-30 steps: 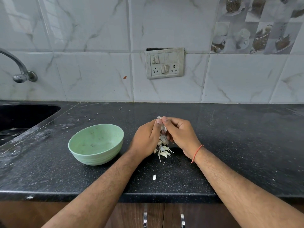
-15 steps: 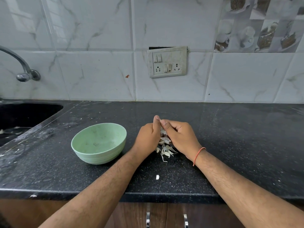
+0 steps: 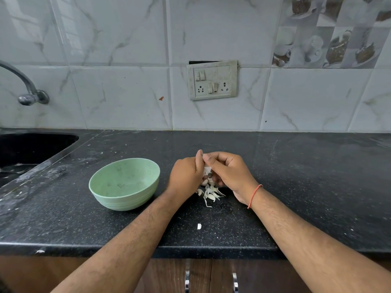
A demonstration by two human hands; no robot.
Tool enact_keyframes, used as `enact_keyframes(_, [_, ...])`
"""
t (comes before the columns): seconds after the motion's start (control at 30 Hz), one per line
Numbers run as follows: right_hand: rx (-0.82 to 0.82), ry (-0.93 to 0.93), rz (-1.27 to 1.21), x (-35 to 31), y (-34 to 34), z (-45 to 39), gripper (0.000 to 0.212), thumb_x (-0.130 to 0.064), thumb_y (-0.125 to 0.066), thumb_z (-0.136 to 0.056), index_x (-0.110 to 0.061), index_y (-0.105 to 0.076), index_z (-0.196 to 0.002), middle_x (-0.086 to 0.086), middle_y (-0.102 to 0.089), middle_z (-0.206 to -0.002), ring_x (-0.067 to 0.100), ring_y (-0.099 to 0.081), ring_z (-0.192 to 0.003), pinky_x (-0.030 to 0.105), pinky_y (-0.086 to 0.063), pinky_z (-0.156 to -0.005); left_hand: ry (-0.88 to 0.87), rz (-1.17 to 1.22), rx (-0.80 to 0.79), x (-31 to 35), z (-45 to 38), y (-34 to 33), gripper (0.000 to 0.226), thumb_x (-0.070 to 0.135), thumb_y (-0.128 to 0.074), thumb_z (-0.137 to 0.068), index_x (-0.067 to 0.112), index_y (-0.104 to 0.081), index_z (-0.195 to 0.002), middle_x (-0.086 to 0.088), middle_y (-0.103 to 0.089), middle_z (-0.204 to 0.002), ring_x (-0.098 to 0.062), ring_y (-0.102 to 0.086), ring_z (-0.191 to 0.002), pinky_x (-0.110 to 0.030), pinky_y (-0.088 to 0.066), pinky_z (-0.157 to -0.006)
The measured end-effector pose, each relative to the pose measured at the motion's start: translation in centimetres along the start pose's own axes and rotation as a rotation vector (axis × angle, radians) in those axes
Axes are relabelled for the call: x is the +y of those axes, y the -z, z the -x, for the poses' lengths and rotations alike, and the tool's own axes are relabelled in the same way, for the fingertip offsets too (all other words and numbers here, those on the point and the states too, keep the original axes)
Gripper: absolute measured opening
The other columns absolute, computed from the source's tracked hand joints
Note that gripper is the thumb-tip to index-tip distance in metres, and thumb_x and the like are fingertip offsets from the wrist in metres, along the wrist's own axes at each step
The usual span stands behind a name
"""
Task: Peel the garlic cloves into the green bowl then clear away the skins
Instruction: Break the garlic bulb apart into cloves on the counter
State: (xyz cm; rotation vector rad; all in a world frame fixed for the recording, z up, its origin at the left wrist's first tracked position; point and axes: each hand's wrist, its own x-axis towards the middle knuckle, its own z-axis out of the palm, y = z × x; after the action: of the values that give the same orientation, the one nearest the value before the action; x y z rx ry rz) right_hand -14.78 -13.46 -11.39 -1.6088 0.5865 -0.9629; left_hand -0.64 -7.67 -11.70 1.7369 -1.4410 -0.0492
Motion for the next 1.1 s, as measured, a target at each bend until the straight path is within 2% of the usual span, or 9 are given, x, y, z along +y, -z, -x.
enact_keyframes(0.13, [0.065, -0.034, -0.132, -0.1, 0.5, -0.4, 0.034, -0.04, -0.085, -0.085, -0.013, -0.079, -0.104, 0.003, -0.062, -0.072, 0.013, -0.048, -0.055, 0.023, -0.033, -0.043, 0.047, -0.014, 0.022, -0.2, -0.3, 0.2, 0.066, 0.04, -0.026, -0.116, 0.013, -0.058, -0.065, -0.004, -0.071, -0.066, -0.025, -0.067, -0.066, -0.041, -0.053, -0.073])
enact_keyframes(0.23, [0.102, -0.054, -0.229, -0.1, 1.0, -0.8, 0.034, -0.039, -0.087, -0.081, -0.011, -0.077, -0.098, 0.0, -0.057, -0.067, 0.012, -0.043, -0.054, 0.023, -0.029, -0.042, 0.06, -0.01, 0.065, 0.0, -0.1, 0.4, 0.064, 0.037, -0.028, -0.116, 0.015, -0.047, -0.059, 0.002, -0.063, -0.06, -0.019, -0.057, -0.06, -0.036, -0.037, -0.066])
enact_keyframes(0.37, [0.17, -0.065, -0.325, -0.1, 1.6, -1.1, 0.035, -0.037, -0.088, -0.08, -0.011, -0.074, -0.099, 0.0, -0.055, -0.068, 0.01, -0.044, -0.053, 0.022, -0.03, -0.042, 0.076, 0.076, 0.1, -0.4, -0.3, 0.5, 0.067, 0.04, -0.034, -0.116, -0.001, -0.059, -0.068, -0.014, -0.071, -0.072, -0.033, -0.065, -0.072, -0.043, -0.049, -0.074])
enact_keyframes(0.47, [0.273, -0.046, -0.314, 0.3, 2.0, -1.4, 0.033, -0.036, -0.087, -0.085, -0.011, -0.075, -0.102, 0.0, -0.056, -0.067, 0.01, -0.046, -0.053, 0.023, -0.03, -0.042, 0.099, 0.163, 0.197, -0.8, -0.3, 0.7, 0.069, 0.044, -0.038, -0.115, -0.005, -0.052, -0.069, -0.021, -0.067, -0.07, -0.034, -0.058, -0.064, -0.046, -0.047, -0.068])
enact_keyframes(0.6, [0.343, -0.039, -0.257, 0.9, 2.1, -1.8, 0.025, -0.036, -0.087, -0.087, -0.016, -0.075, -0.095, 0.0, -0.059, -0.067, 0.011, -0.049, -0.053, 0.023, -0.032, -0.042, 0.114, 0.215, 0.304, -0.5, -0.8, 1.1, 0.061, 0.045, -0.034, -0.115, 0.011, -0.037, -0.064, -0.006, -0.047, -0.059, -0.018, -0.04, -0.057, -0.038, -0.032, -0.057])
enact_keyframes(0.7, [0.327, -0.04, -0.235, 1.1, 2.0, -1.9, 0.026, -0.037, -0.086, -0.088, -0.015, -0.076, -0.096, 0.0, -0.059, -0.068, 0.011, -0.049, -0.053, 0.024, -0.032, -0.043, 0.099, 0.163, 0.261, -0.8, -1.6, 0.7, 0.056, 0.041, -0.041, -0.113, 0.017, -0.033, -0.064, 0.003, -0.04, -0.057, -0.016, -0.035, -0.056, -0.037, -0.026, -0.055])
enact_keyframes(0.8, [0.303, -0.048, -0.213, 1.3, 2.1, -2.1, 0.03, -0.038, -0.085, -0.089, -0.012, -0.077, -0.102, 0.0, -0.06, -0.069, 0.011, -0.05, -0.055, 0.025, -0.033, -0.043, 0.115, 0.004, 0.112, -2.0, -2.4, -0.3, 0.051, 0.043, -0.059, -0.106, 0.017, -0.052, -0.063, 0.008, -0.053, -0.056, -0.014, -0.05, -0.058, -0.03, -0.032, -0.056])
enact_keyframes(0.97, [0.276, -0.057, -0.189, 1.7, 2.1, -2.4, 0.031, -0.038, -0.084, -0.09, -0.011, -0.077, -0.103, -0.001, -0.061, -0.067, 0.011, -0.05, -0.054, 0.025, -0.034, -0.044, 0.038, 0.073, -0.013, -2.7, -2.0, -0.1, 0.004, 0.04, -0.082, -0.092, 0.037, -0.084, -0.092, 0.029, -0.071, -0.07, 0.012, -0.064, -0.071, -0.007, -0.041, -0.062])
enact_keyframes(1.1, [0.236, -0.048, -0.16, 1.5, 1.9, -2.1, 0.037, -0.038, -0.086, -0.088, -0.006, -0.076, -0.105, -0.001, -0.058, -0.064, 0.012, -0.05, -0.053, 0.025, -0.037, -0.045, 0.072, 0.155, -0.007, -2.2, -1.3, 0.3, 0.035, 0.052, -0.056, -0.106, 0.036, -0.085, -0.096, 0.033, -0.068, -0.065, 0.015, -0.064, -0.071, -0.01, -0.042, -0.067])
